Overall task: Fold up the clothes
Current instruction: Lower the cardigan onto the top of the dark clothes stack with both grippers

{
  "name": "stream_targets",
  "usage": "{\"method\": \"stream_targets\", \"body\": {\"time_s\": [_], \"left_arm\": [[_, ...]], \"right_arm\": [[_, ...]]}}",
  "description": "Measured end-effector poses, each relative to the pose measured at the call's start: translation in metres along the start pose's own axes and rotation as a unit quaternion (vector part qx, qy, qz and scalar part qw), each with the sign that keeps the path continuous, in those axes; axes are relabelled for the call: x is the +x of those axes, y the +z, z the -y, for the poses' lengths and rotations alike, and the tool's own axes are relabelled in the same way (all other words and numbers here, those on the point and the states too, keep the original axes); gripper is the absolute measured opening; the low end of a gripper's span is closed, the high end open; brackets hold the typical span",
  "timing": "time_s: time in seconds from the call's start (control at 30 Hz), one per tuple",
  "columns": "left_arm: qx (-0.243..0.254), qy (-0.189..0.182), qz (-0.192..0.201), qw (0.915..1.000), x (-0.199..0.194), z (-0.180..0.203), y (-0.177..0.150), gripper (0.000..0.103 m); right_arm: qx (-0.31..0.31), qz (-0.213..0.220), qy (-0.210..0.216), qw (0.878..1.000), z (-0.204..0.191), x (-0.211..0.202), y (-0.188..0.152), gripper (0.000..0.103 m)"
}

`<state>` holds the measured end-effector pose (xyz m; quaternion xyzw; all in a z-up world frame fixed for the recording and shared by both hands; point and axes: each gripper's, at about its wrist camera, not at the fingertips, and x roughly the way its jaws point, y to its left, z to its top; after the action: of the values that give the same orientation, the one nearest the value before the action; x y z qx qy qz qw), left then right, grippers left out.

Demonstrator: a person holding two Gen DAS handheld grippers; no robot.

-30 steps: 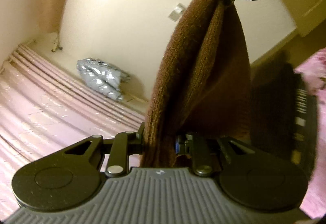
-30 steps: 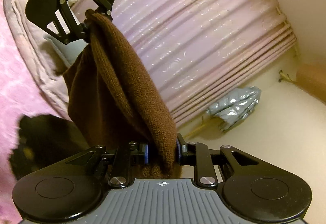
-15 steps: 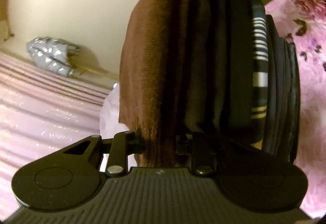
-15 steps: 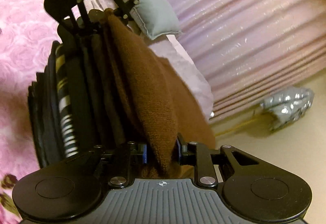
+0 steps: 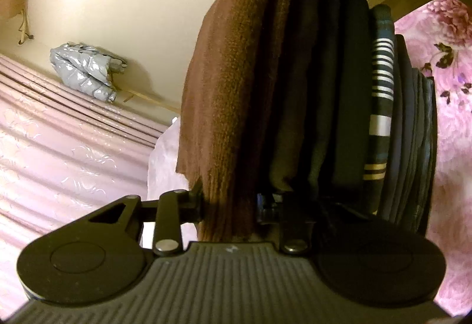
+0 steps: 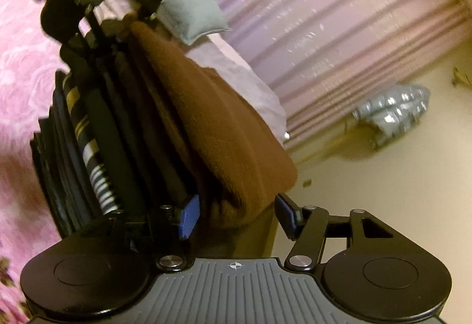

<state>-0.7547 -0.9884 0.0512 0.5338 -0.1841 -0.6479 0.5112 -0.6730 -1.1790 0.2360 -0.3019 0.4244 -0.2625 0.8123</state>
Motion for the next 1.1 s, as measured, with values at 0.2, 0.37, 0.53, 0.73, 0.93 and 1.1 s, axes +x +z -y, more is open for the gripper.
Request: {"method": "stream_targets", "body": {"time_s": [0.2,0.37,0.53,0.73,0.93,1.1], "left_arm": [[-0.027,-0.002,0.001,0.9996,-0.005,-0.004,-0.003,0.028],[-0.035,-0.012,0.003,0.9993,-0.012,-0.006,-0.007,0.030],[-0.046,-0.019,0.006,0.9987,-0.015,-0.012,-0.010,0.033],[-0.092,-0.023,0.011,0.9955,-0.025,-0.031,-0.014,0.040],[-0.114,-0.025,0.028,0.9927,-0.039,-0.038,-0.016,0.044],[-0.133,-0.027,0.042,0.9899,-0.051,-0.043,-0.018,0.045]], "right_arm": [[0.173,0.025,0.059,0.983,0.022,-0.008,0.004,0.059],[0.314,0.045,0.108,0.942,0.040,-0.014,0.008,0.059],[0.380,0.057,0.122,0.915,0.048,-0.023,0.009,0.059],[0.399,0.064,0.111,0.908,0.047,-0.035,0.008,0.059],[0.417,0.071,0.099,0.901,0.046,-0.048,0.007,0.074],[0.431,0.080,0.093,0.894,0.059,-0.043,0.011,0.075]]}}
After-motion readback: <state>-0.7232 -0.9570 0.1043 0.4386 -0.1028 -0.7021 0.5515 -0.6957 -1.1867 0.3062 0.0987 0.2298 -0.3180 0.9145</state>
